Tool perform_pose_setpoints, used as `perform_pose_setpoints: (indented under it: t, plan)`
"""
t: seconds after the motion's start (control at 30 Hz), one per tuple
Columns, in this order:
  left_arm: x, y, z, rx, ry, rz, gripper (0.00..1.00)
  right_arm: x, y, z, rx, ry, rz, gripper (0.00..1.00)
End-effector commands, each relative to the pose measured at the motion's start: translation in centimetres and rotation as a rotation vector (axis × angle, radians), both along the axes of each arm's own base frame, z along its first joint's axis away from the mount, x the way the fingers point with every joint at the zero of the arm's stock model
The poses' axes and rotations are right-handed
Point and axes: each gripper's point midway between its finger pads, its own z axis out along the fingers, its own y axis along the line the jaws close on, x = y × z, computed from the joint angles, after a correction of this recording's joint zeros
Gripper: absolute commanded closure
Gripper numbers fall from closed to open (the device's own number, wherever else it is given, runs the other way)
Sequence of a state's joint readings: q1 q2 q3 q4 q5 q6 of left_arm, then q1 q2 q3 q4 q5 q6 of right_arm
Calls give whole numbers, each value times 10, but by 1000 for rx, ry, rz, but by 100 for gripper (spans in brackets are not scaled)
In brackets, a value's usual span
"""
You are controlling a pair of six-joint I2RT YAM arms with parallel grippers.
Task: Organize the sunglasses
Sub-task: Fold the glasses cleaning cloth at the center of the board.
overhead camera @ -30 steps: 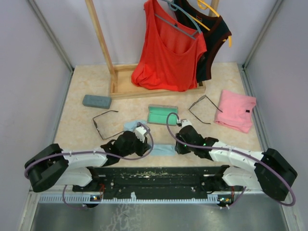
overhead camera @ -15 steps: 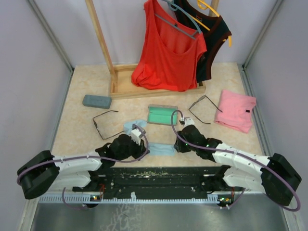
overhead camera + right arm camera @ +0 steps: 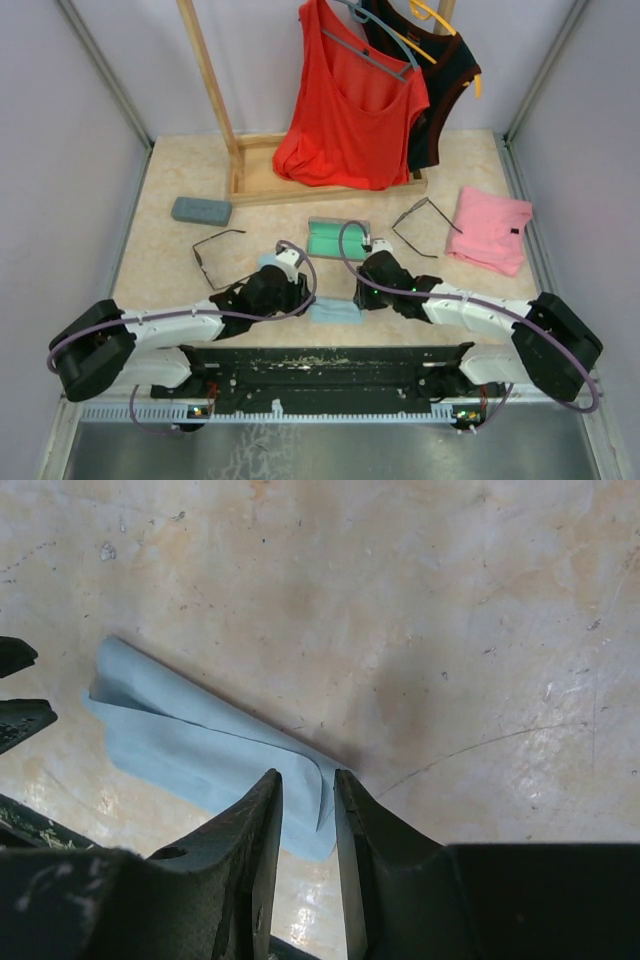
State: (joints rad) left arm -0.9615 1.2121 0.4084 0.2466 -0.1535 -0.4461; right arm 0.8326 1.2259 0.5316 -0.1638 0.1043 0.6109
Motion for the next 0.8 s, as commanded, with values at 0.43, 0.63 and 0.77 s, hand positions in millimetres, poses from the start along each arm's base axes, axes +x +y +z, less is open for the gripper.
perform_pose_setpoints:
  t: [0.43,0.63,0.77]
  plan:
    - [-3,-12,-25,56,84,-48,63,18,19,3,29,4,14,70]
    - [-5,-14,-27,55,86,-72,80,19,19,2,20,9,18,72]
    - [-6,-15,-28,52,87,-81,89,18,18,2,14,9,18,77]
